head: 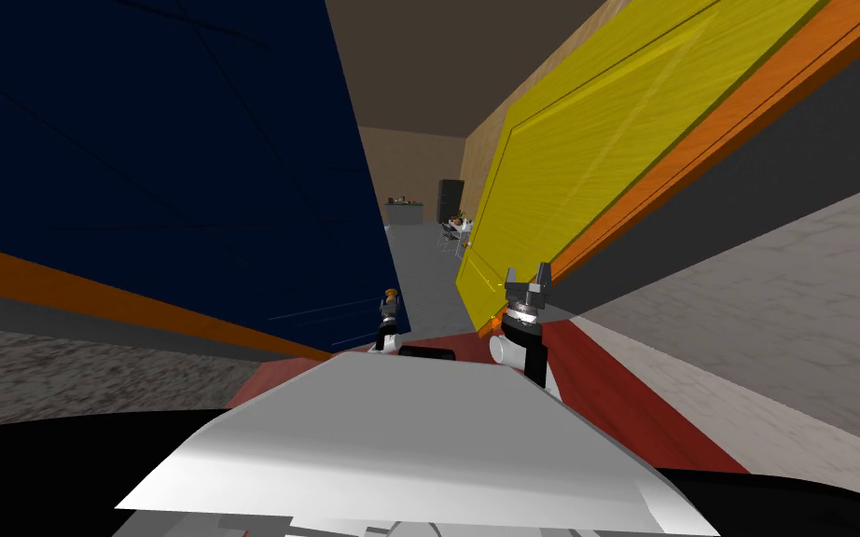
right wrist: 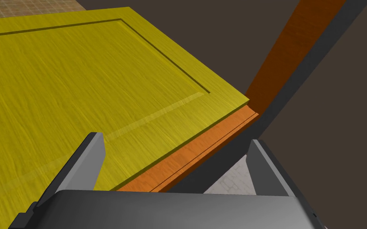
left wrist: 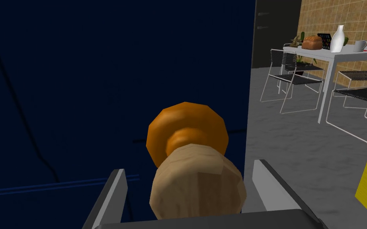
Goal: Push the door open
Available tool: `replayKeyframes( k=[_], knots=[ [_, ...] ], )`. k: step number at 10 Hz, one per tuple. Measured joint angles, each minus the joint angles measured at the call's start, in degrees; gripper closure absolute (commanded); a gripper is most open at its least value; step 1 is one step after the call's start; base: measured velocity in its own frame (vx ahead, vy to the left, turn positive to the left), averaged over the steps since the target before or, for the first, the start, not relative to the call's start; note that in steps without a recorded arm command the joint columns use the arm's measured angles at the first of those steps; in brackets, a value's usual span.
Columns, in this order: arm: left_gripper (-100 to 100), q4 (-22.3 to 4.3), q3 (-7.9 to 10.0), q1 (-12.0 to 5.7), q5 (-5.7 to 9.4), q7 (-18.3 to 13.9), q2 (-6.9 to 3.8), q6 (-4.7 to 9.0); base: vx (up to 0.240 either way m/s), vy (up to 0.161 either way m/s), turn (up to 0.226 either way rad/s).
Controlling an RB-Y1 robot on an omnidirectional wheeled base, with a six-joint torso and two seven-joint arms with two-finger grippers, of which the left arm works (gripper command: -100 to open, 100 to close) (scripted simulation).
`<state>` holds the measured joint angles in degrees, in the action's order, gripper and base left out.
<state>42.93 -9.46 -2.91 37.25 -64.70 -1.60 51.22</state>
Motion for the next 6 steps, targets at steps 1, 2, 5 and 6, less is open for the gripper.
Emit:
replayKeyframes(
  k=[1,2,5,6],
  knots=[
    [100,0.0,-0.08,-0.04,-0.04,0.0,0.05,-0.05,-0.025,-0.008,-0.004],
    [100,0.1,-0.06,-0.07,-0.03,0.0,0.0,-0.1,-0.02,-0.004,-0.001],
    [100,-0.1,-0.12,0.08,-0.05,0.1,0.03,-0.27,-0.007,-0.001,-0.001],
    [100,-0.1,-0.12,0.09,-0.05,0.1,0.04,-0.28,0.111,-0.007,0.017]
  ],
)
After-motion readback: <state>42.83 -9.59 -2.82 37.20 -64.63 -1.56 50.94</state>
